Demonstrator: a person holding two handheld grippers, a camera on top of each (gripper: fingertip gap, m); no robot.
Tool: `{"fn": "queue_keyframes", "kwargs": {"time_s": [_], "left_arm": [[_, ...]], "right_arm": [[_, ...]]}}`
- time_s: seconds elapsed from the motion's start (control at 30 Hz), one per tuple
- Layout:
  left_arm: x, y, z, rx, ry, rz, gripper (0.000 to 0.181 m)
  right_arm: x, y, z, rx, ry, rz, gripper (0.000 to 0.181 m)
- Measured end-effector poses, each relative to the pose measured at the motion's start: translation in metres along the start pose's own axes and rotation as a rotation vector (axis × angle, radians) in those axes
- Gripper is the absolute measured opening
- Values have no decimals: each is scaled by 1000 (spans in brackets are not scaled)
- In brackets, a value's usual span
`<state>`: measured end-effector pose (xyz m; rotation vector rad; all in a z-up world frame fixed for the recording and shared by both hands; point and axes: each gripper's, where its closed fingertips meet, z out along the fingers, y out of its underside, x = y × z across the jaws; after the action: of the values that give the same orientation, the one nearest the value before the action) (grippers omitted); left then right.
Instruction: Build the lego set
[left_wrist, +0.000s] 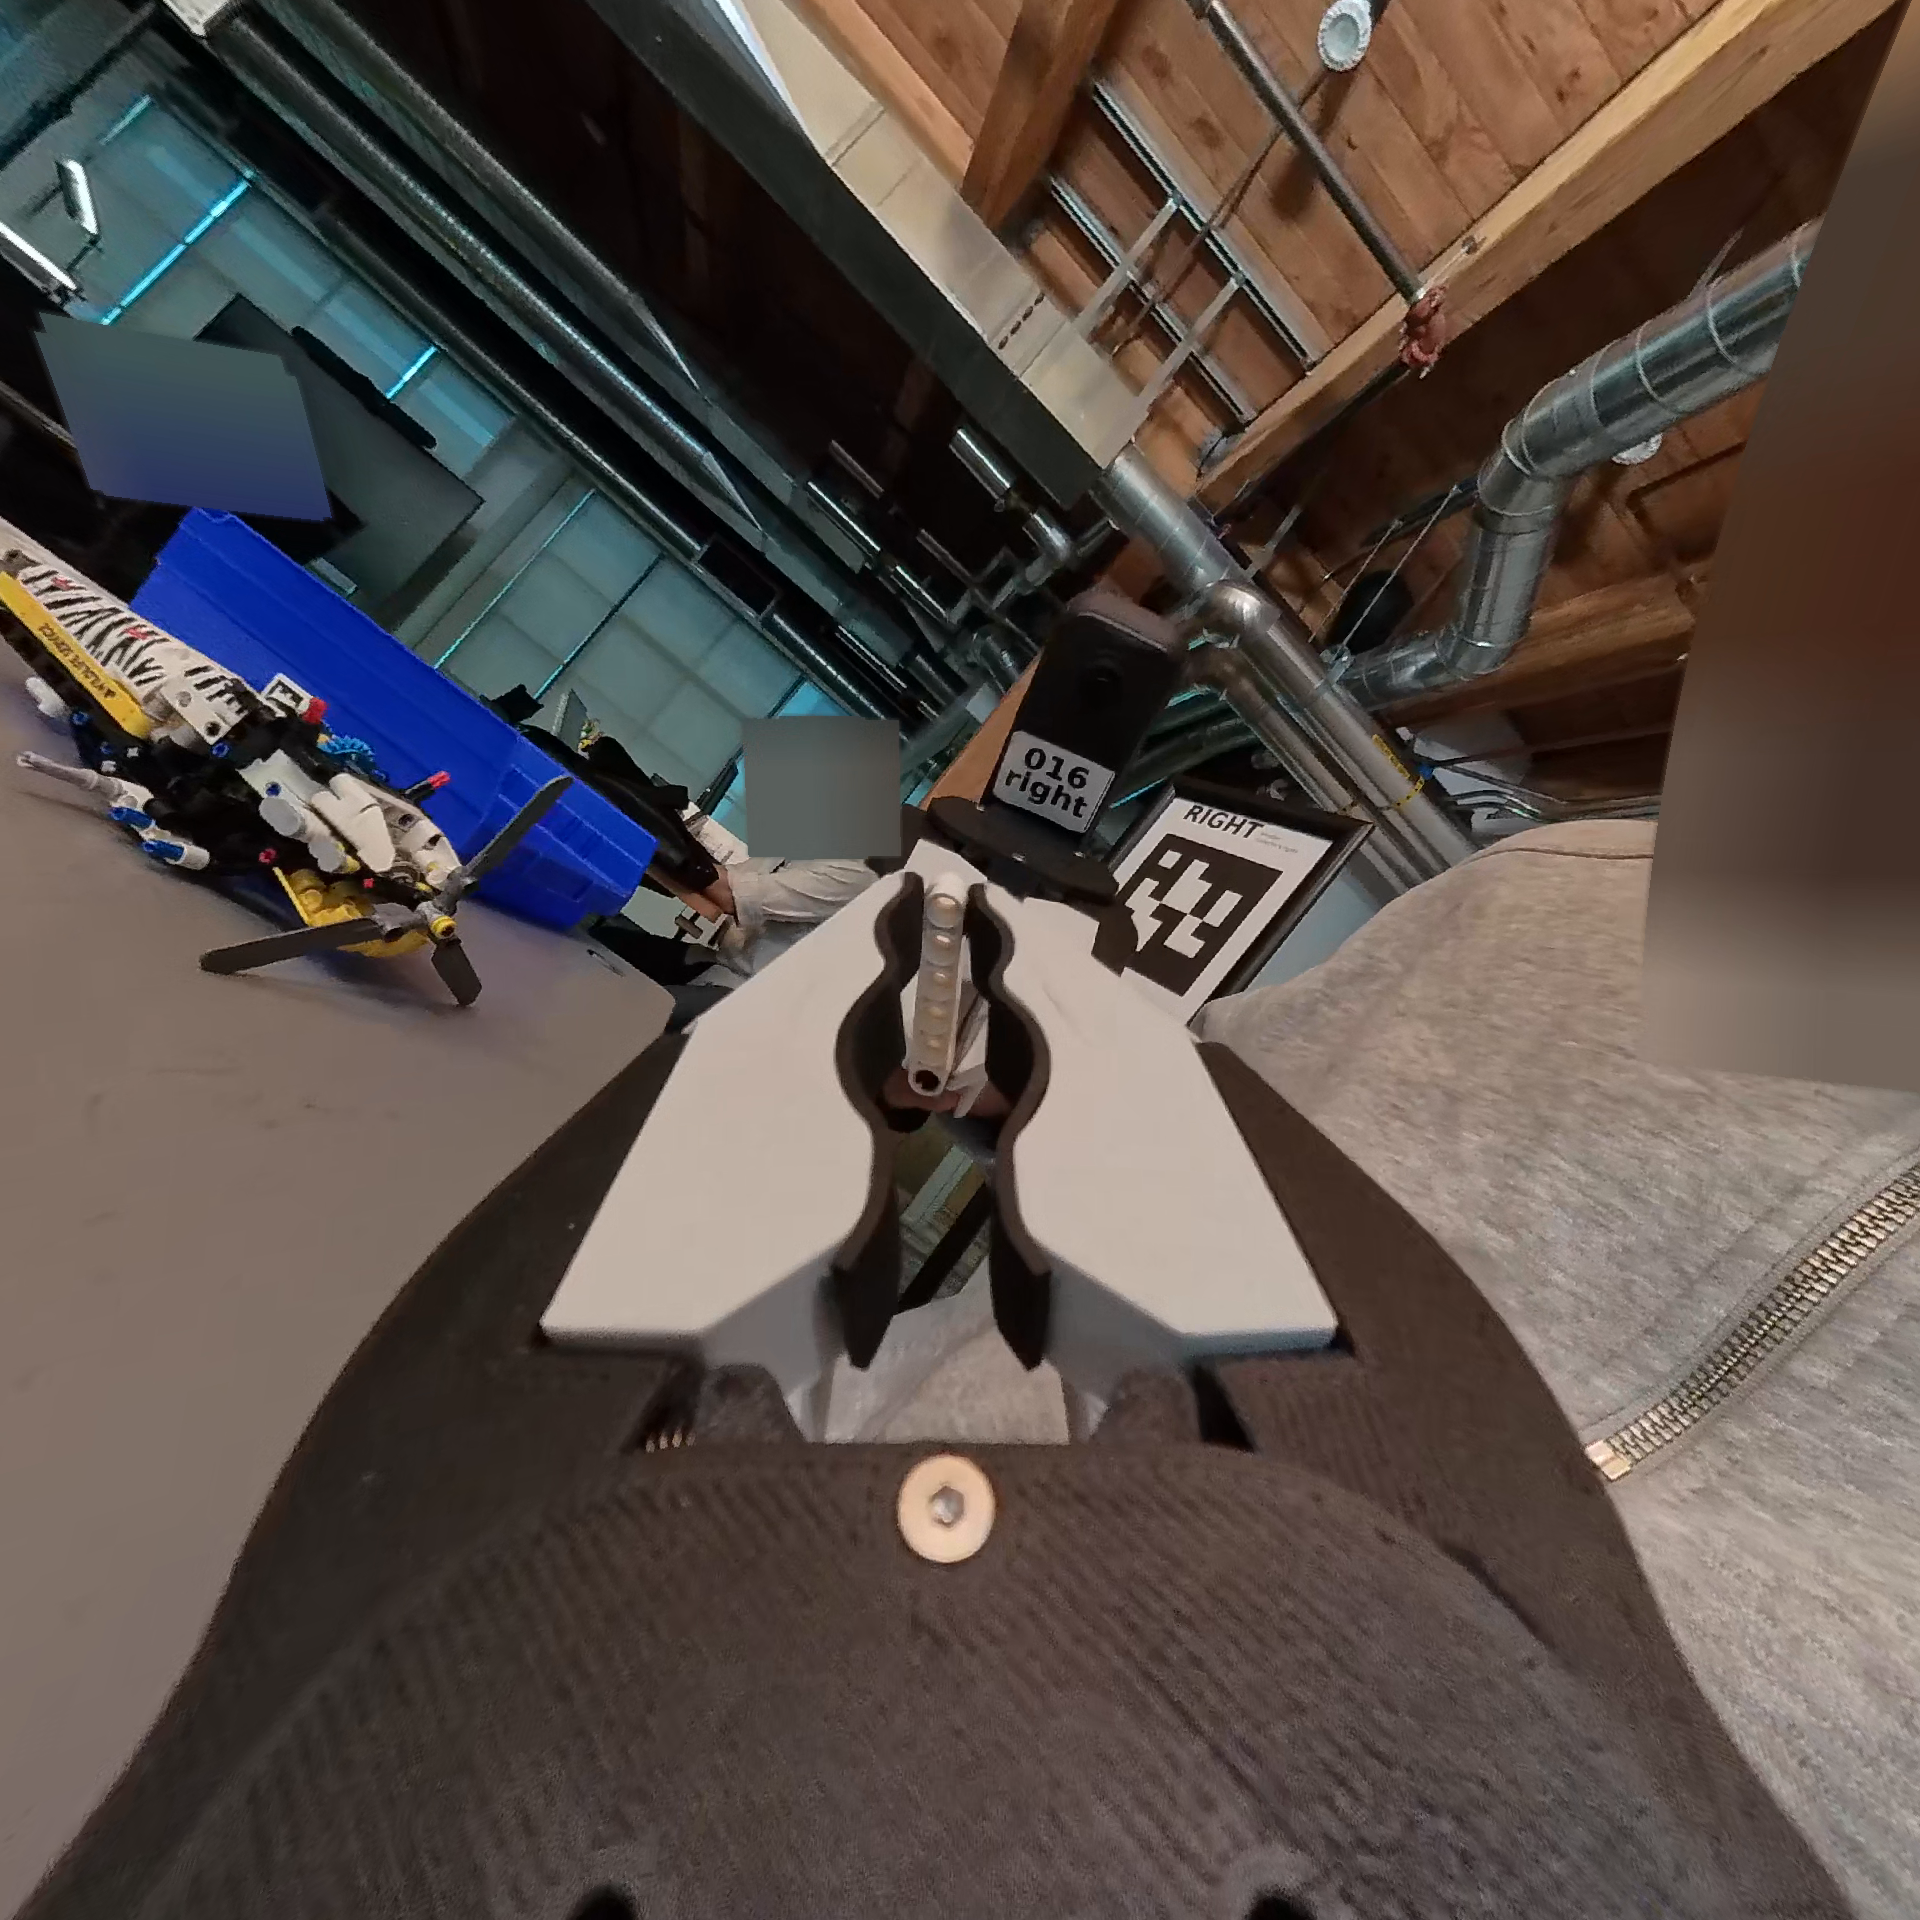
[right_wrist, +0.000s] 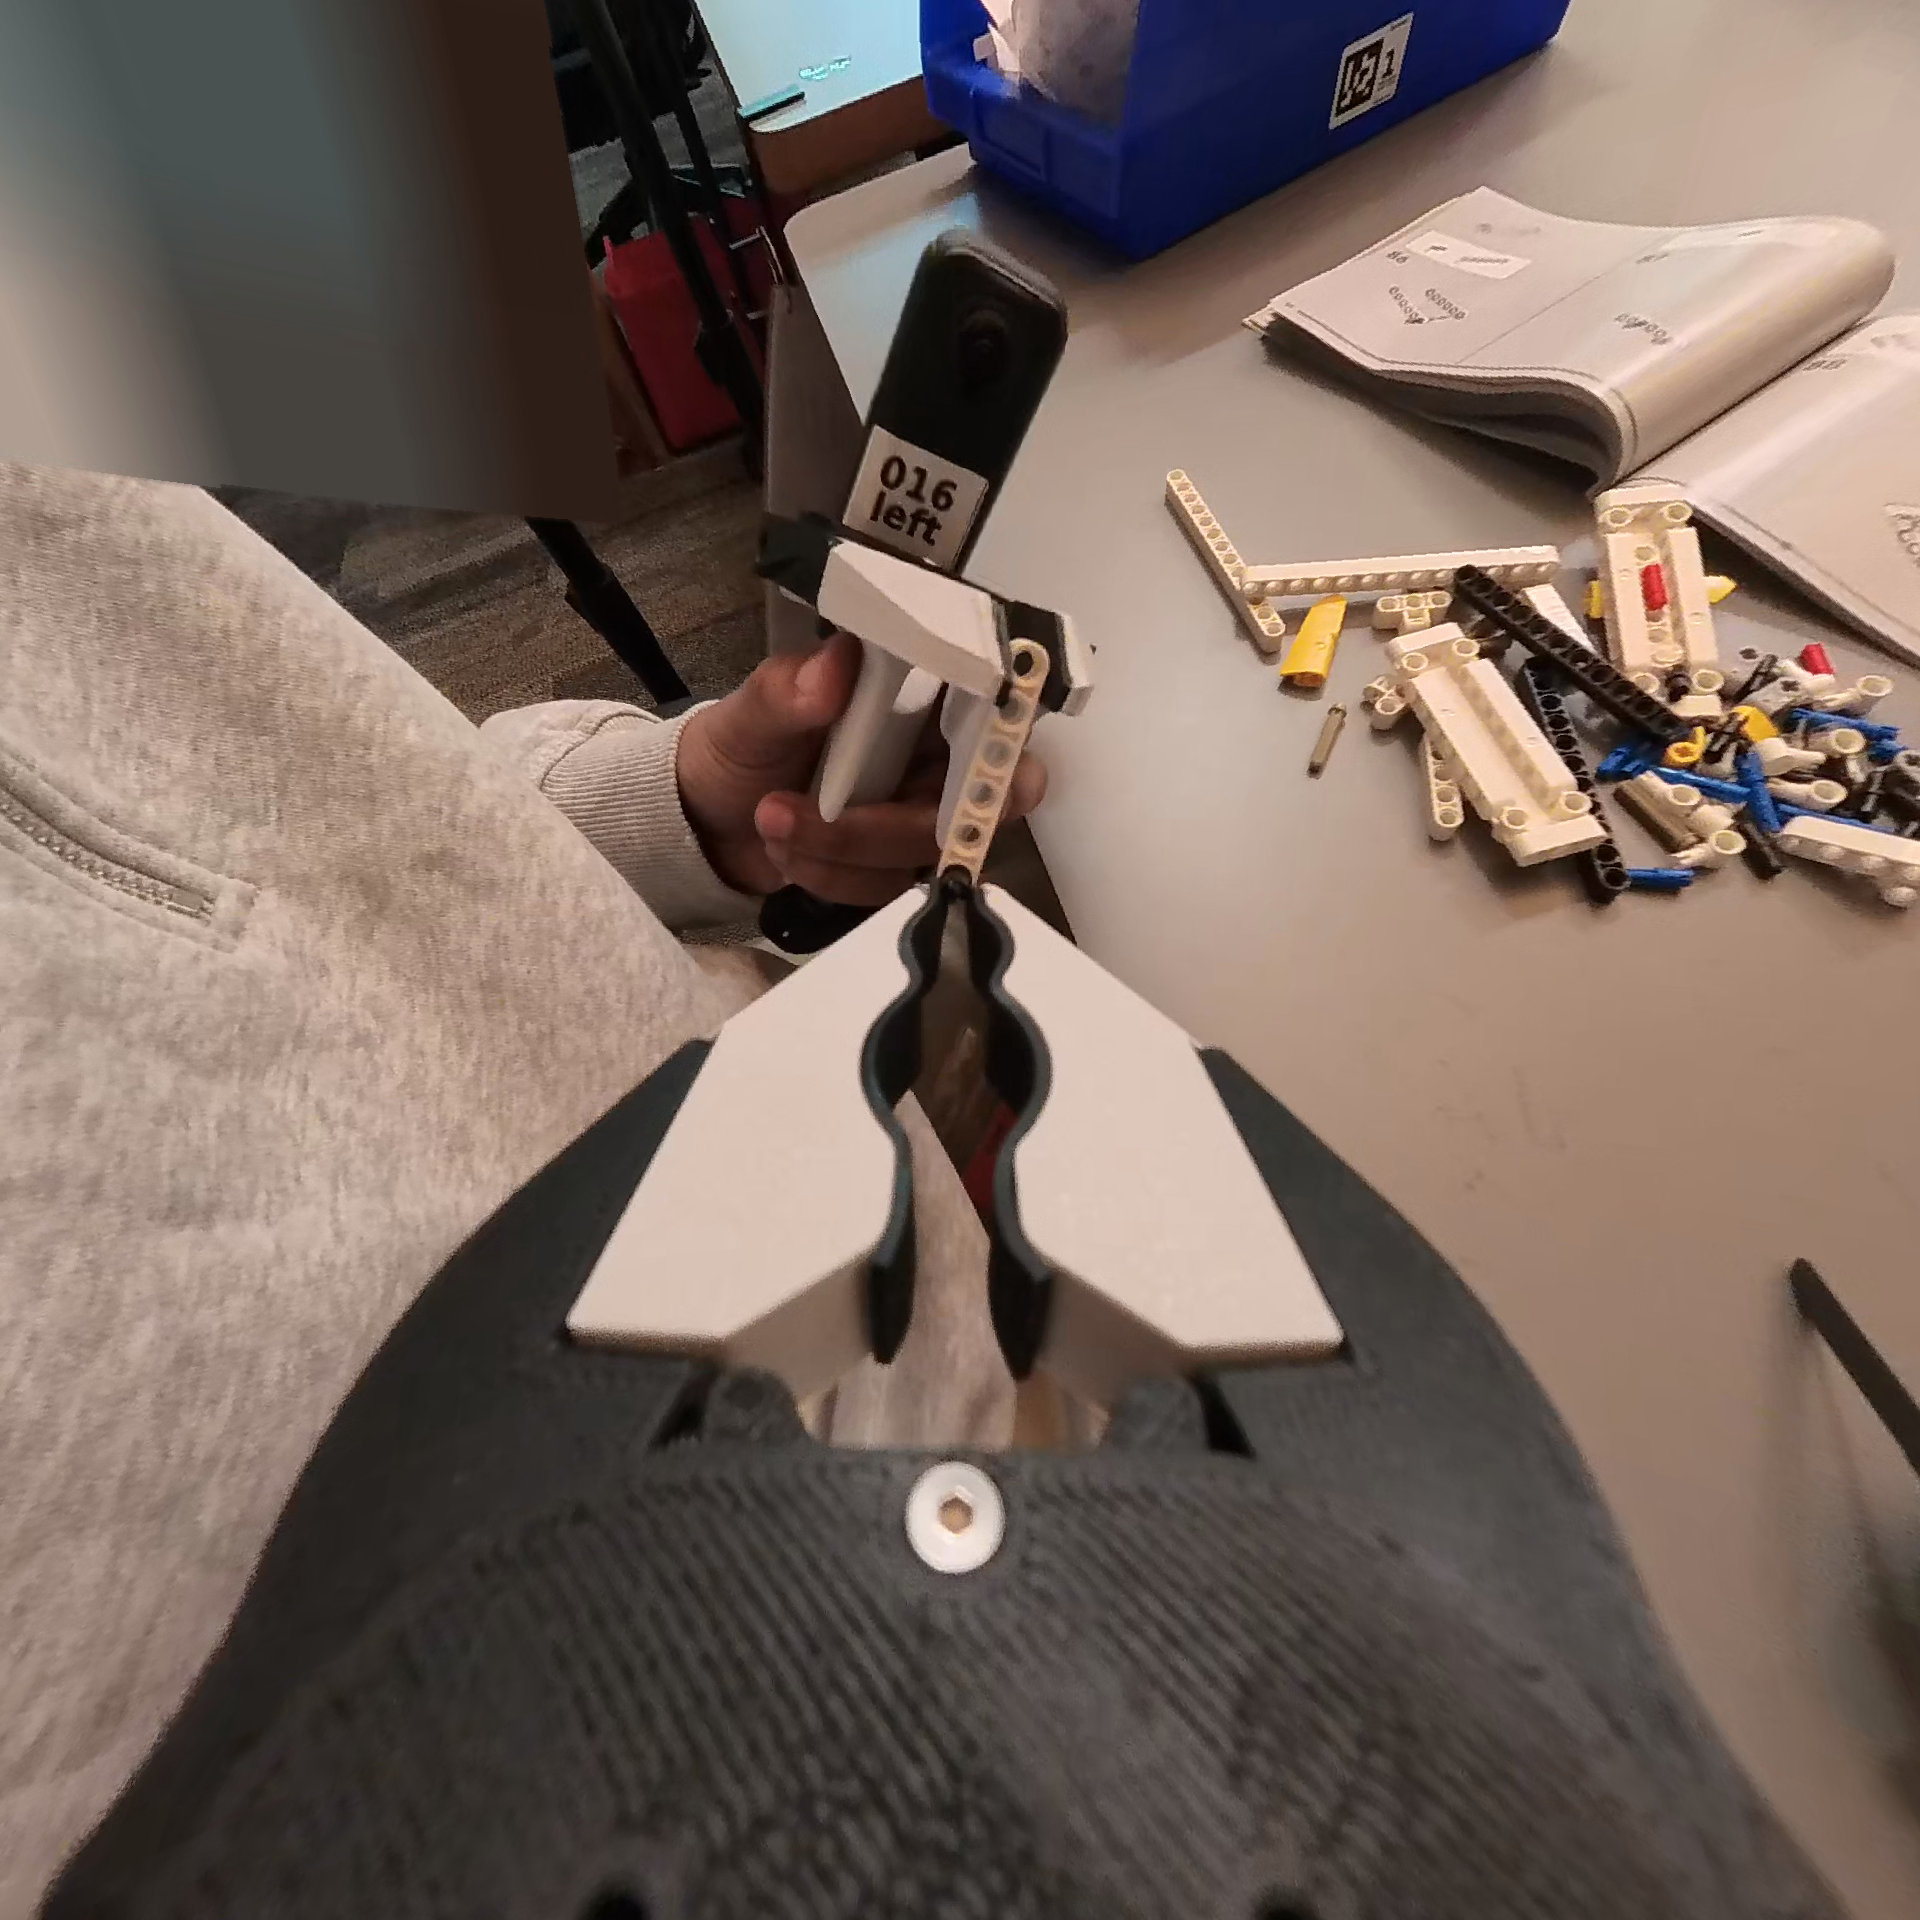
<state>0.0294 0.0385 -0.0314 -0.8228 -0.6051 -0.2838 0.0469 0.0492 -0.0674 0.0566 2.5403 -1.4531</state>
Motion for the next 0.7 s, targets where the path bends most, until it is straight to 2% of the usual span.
{"fn": "queue_keyframes", "kwargs": {"time_s": [0.1, 0.2, 0.7], "left_arm": [[3, -1, 0, 12, 29, -24, 14], [3, 0, 1, 7, 31, -26, 5], [12, -4, 2, 24, 81, -35, 5]], "right_arm": [[0, -1, -1, 13, -8, 15, 2], [-2, -5, -3, 43, -42, 50, 2], [-12, -15, -7, 127, -168, 155, 1]]}}
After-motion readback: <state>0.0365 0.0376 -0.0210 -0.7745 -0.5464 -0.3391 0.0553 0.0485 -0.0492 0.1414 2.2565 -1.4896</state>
